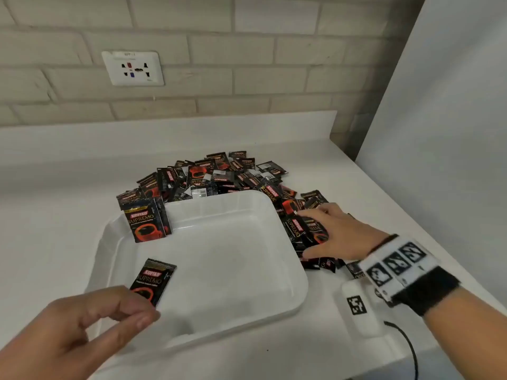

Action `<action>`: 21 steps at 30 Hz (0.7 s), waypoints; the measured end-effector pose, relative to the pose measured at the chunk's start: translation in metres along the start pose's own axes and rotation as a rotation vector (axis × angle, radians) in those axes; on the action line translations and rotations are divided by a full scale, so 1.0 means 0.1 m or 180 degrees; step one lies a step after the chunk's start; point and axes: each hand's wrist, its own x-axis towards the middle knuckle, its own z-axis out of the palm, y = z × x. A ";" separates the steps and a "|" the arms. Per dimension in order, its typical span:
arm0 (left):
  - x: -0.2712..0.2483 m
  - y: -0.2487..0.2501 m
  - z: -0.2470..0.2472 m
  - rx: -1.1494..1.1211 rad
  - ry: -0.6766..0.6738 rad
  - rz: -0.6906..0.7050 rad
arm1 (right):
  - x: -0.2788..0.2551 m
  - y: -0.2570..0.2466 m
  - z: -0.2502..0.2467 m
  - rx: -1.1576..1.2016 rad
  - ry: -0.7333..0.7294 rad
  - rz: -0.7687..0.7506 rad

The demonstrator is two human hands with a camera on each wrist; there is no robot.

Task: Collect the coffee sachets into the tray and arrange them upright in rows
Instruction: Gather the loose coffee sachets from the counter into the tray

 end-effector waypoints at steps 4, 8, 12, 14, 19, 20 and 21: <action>0.09 0.01 -0.06 0.0051 -0.0044 -0.0129 | 0.19 -0.12 0.19 -0.0934 -0.0161 -0.0103; 0.17 0.01 -0.03 0.0029 -0.0151 -0.0269 | 0.23 -0.02 0.19 -0.0921 0.0189 -0.0367; 0.27 0.04 -0.05 0.0042 -0.0234 -0.0357 | 0.17 0.04 0.22 -0.0825 0.0151 -0.0458; 0.35 0.11 -0.07 0.0077 -0.0216 -0.0298 | 0.13 0.06 0.22 -0.0725 0.0168 -0.0521; 0.58 0.26 -0.09 0.0256 -0.0135 -0.0254 | 0.05 0.04 0.24 -0.0739 0.0158 -0.0562; 0.60 0.23 -0.11 0.0333 -0.0086 -0.0233 | 0.04 0.05 0.26 -0.0743 0.0094 -0.0573; 0.61 0.21 -0.13 0.0362 -0.0075 -0.0226 | 0.03 0.06 0.27 -0.0714 0.0063 -0.0577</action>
